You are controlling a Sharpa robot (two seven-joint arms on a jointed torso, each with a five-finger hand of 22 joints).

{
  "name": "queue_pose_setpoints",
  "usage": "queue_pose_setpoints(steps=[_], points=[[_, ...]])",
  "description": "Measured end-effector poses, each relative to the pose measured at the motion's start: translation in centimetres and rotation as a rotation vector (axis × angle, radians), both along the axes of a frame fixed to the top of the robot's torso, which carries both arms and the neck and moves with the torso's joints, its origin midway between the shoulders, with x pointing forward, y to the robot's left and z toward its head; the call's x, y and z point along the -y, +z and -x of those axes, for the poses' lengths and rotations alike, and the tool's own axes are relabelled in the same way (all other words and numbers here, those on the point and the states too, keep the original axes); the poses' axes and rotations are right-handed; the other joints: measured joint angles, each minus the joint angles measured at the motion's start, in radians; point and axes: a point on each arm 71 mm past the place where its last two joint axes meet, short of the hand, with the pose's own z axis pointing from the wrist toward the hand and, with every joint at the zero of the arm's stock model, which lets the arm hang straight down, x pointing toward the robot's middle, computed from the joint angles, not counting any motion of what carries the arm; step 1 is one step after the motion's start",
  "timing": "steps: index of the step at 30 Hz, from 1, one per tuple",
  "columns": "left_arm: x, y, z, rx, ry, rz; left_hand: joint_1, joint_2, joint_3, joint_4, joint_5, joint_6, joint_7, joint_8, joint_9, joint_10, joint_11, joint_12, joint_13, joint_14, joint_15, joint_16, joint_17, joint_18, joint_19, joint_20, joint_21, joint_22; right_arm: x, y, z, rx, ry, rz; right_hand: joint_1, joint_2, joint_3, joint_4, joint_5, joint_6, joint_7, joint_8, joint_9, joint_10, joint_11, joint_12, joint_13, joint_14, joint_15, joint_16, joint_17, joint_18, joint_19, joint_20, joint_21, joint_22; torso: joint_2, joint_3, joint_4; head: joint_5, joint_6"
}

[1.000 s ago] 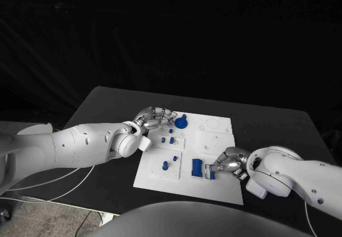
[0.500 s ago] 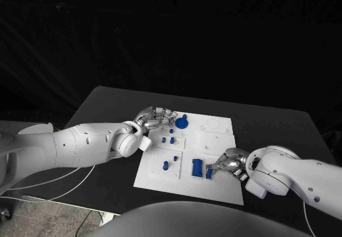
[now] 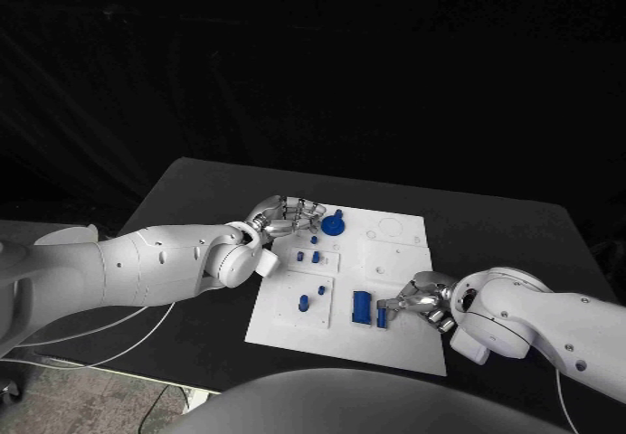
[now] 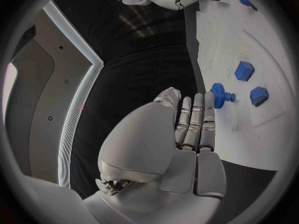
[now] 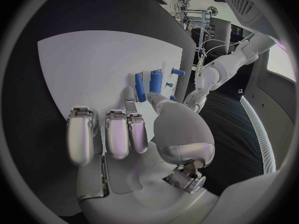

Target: Assemble the parts on the task board

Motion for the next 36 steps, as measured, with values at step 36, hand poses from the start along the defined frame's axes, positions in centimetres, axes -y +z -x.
queue_pose_setpoints(steps=[36], points=[[-0.4,-0.1,0.2,-0.003,0.005,-0.002,-0.004,0.004,0.000,0.000,0.000,0.000,0.000,0.004,-0.001,0.000,0.000,0.000,-0.002,-0.003,0.003,0.000,-0.001,0.000,-0.004,0.004,0.000,0.002,2.4,2.5,0.6,0.306,0.080,-0.159,-0.137,0.097,-0.232,0.111,-0.042,-0.134,0.008,-0.023,-0.177,0.002,-0.002,0.000,0.000,0.000,-0.004,0.029,0.000,0.000,0.002,0.002,0.070,0.001,0.000,0.0000,-0.0011,0.004,0.000]])
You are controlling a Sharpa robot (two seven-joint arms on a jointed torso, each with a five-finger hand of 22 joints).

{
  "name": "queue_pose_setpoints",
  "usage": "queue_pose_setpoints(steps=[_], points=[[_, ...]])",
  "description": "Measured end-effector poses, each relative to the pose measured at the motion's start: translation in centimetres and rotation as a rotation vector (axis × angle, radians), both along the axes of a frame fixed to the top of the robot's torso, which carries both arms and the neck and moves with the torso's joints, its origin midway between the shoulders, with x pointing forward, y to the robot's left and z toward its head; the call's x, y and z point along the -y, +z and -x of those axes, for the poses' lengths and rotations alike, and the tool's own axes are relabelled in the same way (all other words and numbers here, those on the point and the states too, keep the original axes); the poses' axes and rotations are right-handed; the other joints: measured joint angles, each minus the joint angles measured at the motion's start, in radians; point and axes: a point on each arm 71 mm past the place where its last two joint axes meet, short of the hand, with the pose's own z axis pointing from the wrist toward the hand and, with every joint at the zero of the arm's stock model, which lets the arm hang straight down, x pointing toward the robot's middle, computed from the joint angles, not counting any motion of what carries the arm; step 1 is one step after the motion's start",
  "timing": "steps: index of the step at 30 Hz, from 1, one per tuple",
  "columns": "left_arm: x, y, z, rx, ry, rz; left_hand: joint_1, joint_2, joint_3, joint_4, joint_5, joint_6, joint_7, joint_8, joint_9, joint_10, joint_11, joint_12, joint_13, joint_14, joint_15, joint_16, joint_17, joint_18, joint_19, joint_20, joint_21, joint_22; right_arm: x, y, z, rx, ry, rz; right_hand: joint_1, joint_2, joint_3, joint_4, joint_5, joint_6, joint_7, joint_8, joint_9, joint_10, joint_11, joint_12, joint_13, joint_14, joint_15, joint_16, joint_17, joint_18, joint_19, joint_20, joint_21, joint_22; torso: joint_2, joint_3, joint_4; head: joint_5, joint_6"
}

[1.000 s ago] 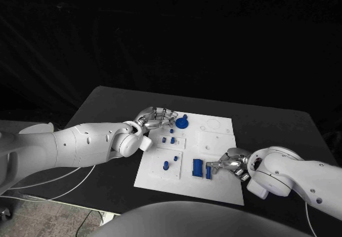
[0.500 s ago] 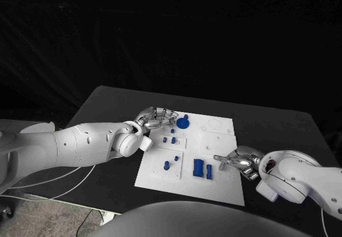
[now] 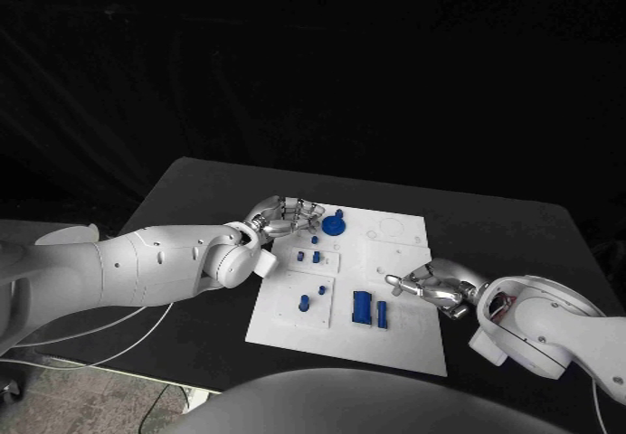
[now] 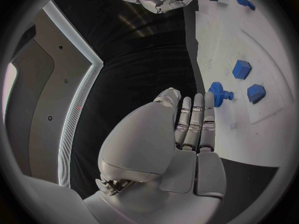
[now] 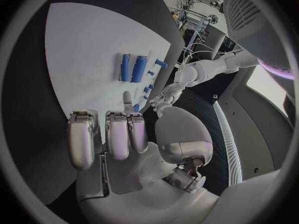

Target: Assemble the parts on the task board

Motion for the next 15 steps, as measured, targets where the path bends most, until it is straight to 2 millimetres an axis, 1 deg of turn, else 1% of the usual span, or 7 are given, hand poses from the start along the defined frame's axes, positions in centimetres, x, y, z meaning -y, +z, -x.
queue_pose_setpoints(steps=[2,4,5,12,14,15], points=[[0.0,0.0,0.0,0.000,0.000,0.000,0.000,0.000,0.000,0.000,0.000,0.000,0.000,0.000,0.000,0.000,0.000,0.000,0.000,0.000,0.000,0.000,0.000,0.000,0.000,0.000,0.000,0.000,0.0,-0.1,0.0,0.009,0.012,0.002,0.011,0.011,-0.019,0.000,0.000,-0.009,0.001,0.000,-0.027,0.000,0.000,0.000,0.000,0.000,0.000,0.000,0.000,0.000,0.000,0.000,0.000,0.000,0.000,0.0000,0.0001,0.000,0.000],[-0.1,0.0,0.0,-0.001,0.001,-0.001,0.000,0.000,0.000,0.000,0.000,0.000,0.000,0.000,0.000,0.000,0.000,0.000,0.000,0.000,0.000,0.000,0.000,0.000,0.000,0.000,0.000,0.000,-0.2,-0.3,0.1,0.013,0.025,0.003,0.015,0.016,-0.028,0.000,0.000,-0.013,-0.001,0.000,-0.043,0.000,0.000,0.000,0.000,0.000,0.000,0.000,0.000,0.000,0.000,0.000,0.000,0.000,0.000,0.0004,0.0009,-0.001,0.000],[-0.1,0.0,0.0,-0.001,0.001,-0.001,0.000,0.000,0.000,0.000,0.000,0.000,0.000,0.000,0.000,0.000,0.000,0.000,0.000,0.000,0.000,0.000,0.000,0.000,0.000,0.000,0.000,0.000,-0.2,-0.4,0.1,0.014,0.030,0.003,0.012,0.020,-0.029,0.001,0.000,-0.013,-0.001,0.000,-0.047,0.000,0.000,0.000,0.000,0.000,0.000,0.000,0.000,0.000,0.000,0.000,0.000,0.000,0.000,0.0004,0.0012,-0.002,0.000],[-0.1,-0.1,0.1,-0.002,0.002,-0.001,0.000,0.000,0.000,0.000,0.000,0.000,0.000,0.000,0.000,0.000,0.000,0.000,0.000,0.000,0.000,0.000,0.000,0.000,0.000,0.000,0.000,0.000,-0.9,-0.8,0.2,0.017,0.060,0.005,0.016,0.024,-0.040,-0.001,0.000,-0.013,-0.001,0.000,-0.061,0.000,0.000,0.000,0.000,0.000,0.000,0.000,0.000,0.000,0.000,0.000,0.000,0.000,0.000,0.0000,0.0012,-0.002,0.000],[-0.1,-0.1,0.1,-0.002,0.002,-0.001,0.000,0.000,0.000,0.000,0.000,0.000,0.000,0.000,0.000,0.000,0.000,0.000,0.000,0.000,0.000,0.000,0.000,0.000,0.000,0.000,0.000,0.000,-1.0,-0.9,0.2,0.016,0.066,0.006,0.016,0.024,-0.048,0.000,0.000,-0.018,0.003,0.000,-0.070,0.000,0.000,0.000,0.000,0.000,0.000,0.000,0.000,0.000,0.000,0.000,0.000,0.000,0.000,-0.0005,0.0013,-0.003,0.000],[-0.1,-0.1,0.1,-0.002,0.002,-0.001,0.000,0.000,0.000,0.000,0.000,0.000,0.000,0.000,0.000,0.000,0.000,0.000,0.000,0.000,0.000,0.000,0.000,0.000,0.000,0.000,0.000,0.000,-1.1,-0.9,0.2,0.016,0.068,0.007,0.018,0.031,-0.050,0.000,0.000,-0.018,0.004,0.000,-0.073,0.000,0.000,0.000,0.000,0.000,0.000,0.000,0.000,0.000,0.000,0.000,0.000,0.000,0.000,-0.0006,0.0013,-0.003,0.000]])
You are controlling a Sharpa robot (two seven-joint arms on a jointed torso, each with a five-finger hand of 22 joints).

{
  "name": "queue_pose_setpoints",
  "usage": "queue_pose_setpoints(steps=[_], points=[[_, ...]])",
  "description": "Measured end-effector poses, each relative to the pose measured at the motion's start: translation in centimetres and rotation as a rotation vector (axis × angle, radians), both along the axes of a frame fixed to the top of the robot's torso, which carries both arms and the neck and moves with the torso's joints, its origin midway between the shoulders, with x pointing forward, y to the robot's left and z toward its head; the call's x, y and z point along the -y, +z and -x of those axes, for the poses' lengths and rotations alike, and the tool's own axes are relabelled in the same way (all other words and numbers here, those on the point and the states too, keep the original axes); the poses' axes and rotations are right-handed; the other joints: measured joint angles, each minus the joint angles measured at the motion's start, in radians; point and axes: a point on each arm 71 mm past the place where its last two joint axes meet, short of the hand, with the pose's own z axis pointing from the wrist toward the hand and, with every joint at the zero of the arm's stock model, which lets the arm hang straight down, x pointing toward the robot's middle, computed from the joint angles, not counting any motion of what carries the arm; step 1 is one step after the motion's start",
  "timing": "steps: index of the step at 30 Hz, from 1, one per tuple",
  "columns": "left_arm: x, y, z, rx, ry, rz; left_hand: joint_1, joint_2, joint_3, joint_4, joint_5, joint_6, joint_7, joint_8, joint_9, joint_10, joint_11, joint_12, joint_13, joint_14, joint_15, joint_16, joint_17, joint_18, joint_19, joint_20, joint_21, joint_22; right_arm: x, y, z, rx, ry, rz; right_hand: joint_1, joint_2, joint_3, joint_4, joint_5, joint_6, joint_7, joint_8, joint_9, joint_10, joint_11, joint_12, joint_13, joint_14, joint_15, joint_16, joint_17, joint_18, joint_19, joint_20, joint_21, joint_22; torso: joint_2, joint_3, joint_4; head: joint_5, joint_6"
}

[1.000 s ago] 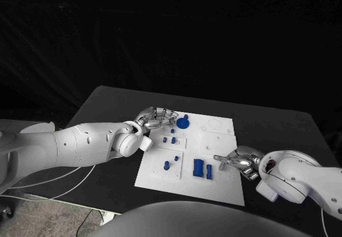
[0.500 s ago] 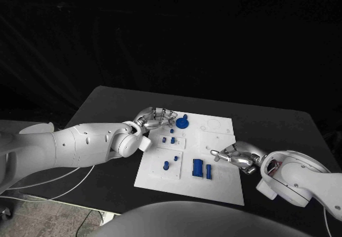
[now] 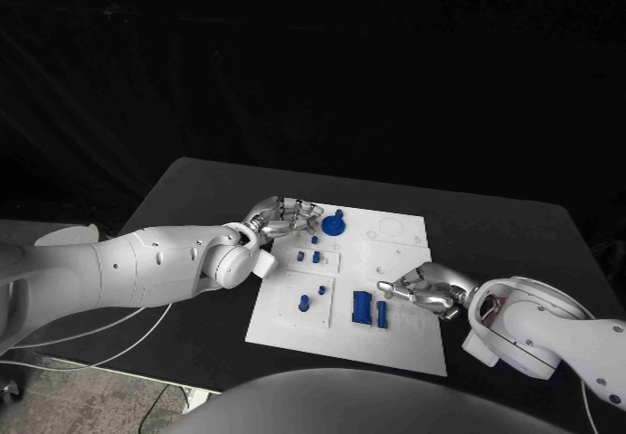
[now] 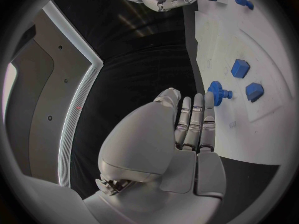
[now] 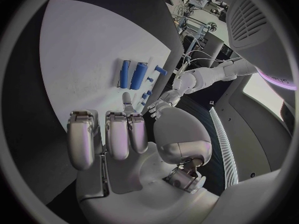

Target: Assemble the parts on the task board

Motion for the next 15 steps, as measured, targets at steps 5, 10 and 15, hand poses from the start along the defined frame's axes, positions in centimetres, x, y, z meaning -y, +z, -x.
queue_pose_setpoints(steps=[5,10,15], points=[[0.01,-0.01,0.01,0.000,0.000,0.000,0.000,0.000,0.000,0.000,0.000,0.000,0.000,0.000,0.000,0.000,0.000,0.000,-0.001,0.000,0.000,0.004,0.000,0.000,0.000,0.000,0.000,0.003,-0.32,-0.23,0.06,-0.006,0.011,0.002,-0.001,0.001,-0.008,0.000,0.000,0.000,0.000,0.000,-0.012,0.000,0.000,0.000,0.000,0.000,0.000,0.000,0.000,0.000,0.000,0.000,0.000,0.000,0.000,0.0000,0.0001,0.001,0.000],[0.00,-0.03,0.02,-0.001,0.000,0.000,0.000,0.000,0.000,0.000,0.000,0.000,0.000,0.000,0.000,0.000,0.000,0.000,-0.001,0.000,0.000,0.004,0.000,0.000,0.000,0.000,0.000,0.003,-0.66,-0.50,0.16,-0.016,0.020,0.002,0.003,0.005,-0.011,0.002,0.000,0.000,0.000,0.000,-0.016,0.000,0.000,0.000,0.000,0.000,0.000,0.000,0.000,0.000,0.000,0.000,0.000,0.000,0.000,0.0000,0.0000,0.002,0.000],[0.01,-0.05,0.02,-0.001,0.000,0.000,0.000,0.000,0.000,0.000,0.000,0.000,0.000,0.000,0.000,0.000,0.000,0.000,-0.001,0.000,0.000,0.004,0.000,0.000,0.000,0.000,0.000,0.003,-0.76,-0.74,0.16,-0.025,0.023,0.008,0.000,0.013,-0.019,0.000,0.000,-0.003,0.003,-0.002,-0.029,0.000,0.000,0.000,0.000,0.000,0.000,0.000,0.000,0.000,0.000,0.000,0.000,0.000,0.000,0.0000,0.0001,0.002,0.000]])
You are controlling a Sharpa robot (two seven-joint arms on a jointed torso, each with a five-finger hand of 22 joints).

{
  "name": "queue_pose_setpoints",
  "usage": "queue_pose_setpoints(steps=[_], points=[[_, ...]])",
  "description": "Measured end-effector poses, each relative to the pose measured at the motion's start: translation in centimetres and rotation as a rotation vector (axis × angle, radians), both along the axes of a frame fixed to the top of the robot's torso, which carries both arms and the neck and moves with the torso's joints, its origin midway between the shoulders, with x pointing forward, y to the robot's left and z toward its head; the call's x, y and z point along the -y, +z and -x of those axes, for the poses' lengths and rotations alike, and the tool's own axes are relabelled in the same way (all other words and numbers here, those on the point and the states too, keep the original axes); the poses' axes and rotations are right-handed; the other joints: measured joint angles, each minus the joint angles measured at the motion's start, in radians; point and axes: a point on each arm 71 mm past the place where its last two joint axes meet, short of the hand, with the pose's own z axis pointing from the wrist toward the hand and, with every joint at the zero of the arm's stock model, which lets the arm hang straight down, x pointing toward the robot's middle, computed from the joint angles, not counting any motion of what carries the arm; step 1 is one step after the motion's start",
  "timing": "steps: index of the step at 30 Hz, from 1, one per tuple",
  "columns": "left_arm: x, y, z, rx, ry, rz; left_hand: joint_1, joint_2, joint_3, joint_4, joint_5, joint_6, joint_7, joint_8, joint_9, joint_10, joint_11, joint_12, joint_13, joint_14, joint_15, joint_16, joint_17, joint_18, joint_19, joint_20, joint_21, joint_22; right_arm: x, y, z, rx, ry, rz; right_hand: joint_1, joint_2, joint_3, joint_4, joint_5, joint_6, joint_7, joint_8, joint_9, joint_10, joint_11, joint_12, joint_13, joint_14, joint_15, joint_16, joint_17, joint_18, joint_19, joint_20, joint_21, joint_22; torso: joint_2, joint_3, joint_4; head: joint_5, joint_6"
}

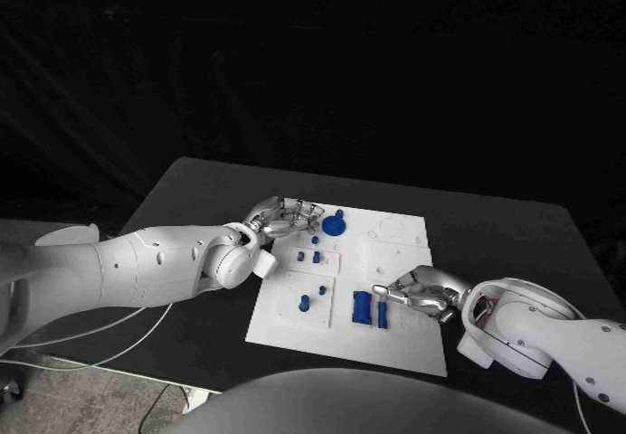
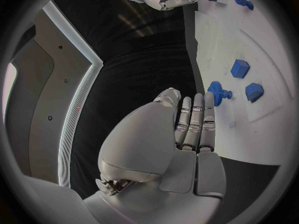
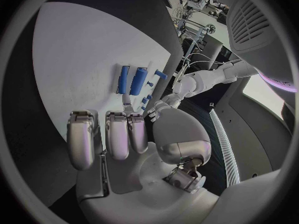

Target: Assemble the parts on the task board

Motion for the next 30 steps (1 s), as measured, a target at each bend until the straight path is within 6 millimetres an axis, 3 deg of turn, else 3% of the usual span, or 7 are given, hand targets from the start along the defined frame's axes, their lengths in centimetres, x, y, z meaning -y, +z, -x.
queue_pose_setpoints(steps=[16,23,27,30], points=[[-0.03,-0.11,0.04,-0.002,0.001,-0.001,0.000,0.000,0.000,0.000,0.000,0.000,0.000,0.000,0.000,0.000,0.000,0.000,0.000,0.000,0.000,0.000,0.000,0.000,0.000,0.000,0.000,0.000,-0.07,-0.41,0.05,0.011,0.015,0.040,0.006,0.006,-0.020,0.000,0.012,-0.007,0.003,-0.004,-0.020,0.000,0.000,0.000,0.000,0.000,0.000,0.000,0.001,0.000,0.000,0.000,-0.009,0.000,0.000,0.0005,-0.0007,0.001,0.000],[-0.06,-0.15,0.07,-0.003,0.001,-0.001,0.000,0.000,0.000,0.000,0.000,0.000,0.000,0.000,0.000,0.000,0.000,0.000,0.000,0.000,0.000,0.000,0.000,0.000,0.000,0.000,0.000,0.000,-0.16,-0.37,0.07,0.046,0.029,0.057,0.009,0.022,-0.040,0.001,-0.003,-0.005,0.001,-0.002,-0.044,0.000,0.000,0.000,0.000,0.000,0.000,0.000,0.001,0.000,0.000,0.000,-0.013,0.000,0.000,0.0003,-0.0006,-0.001,0.000],[-0.05,-0.17,0.09,-0.003,0.001,-0.001,0.000,0.000,0.000,0.000,0.000,0.000,0.000,0.000,-0.001,0.000,0.000,0.000,-0.001,0.000,0.000,0.000,-0.001,0.000,0.000,0.000,0.000,0.002,-0.04,-0.42,0.04,0.067,0.026,0.062,0.007,0.031,-0.051,0.001,-0.010,-0.013,0.010,-0.002,-0.059,0.000,0.000,0.000,0.000,0.000,0.000,-0.004,0.001,0.000,0.000,0.000,-0.013,0.000,0.000,0.0000,-0.0003,-0.002,0.000],[-0.03,-0.19,0.14,-0.001,0.001,0.001,0.000,0.000,0.000,0.000,0.000,0.000,0.000,0.004,-0.001,0.002,0.002,0.002,-0.003,0.002,0.002,0.000,-0.001,0.000,0.000,0.000,0.000,0.004,0.46,-0.39,-0.09,0.089,0.004,0.056,0.009,0.033,-0.067,0.000,-0.010,0.009,0.002,0.006,-0.066,0.000,0.000,0.000,0.000,0.000,0.000,-0.004,0.001,0.000,0.000,0.000,-0.013,0.000,-0.002,-0.0001,-0.0004,0.001,0.000]])
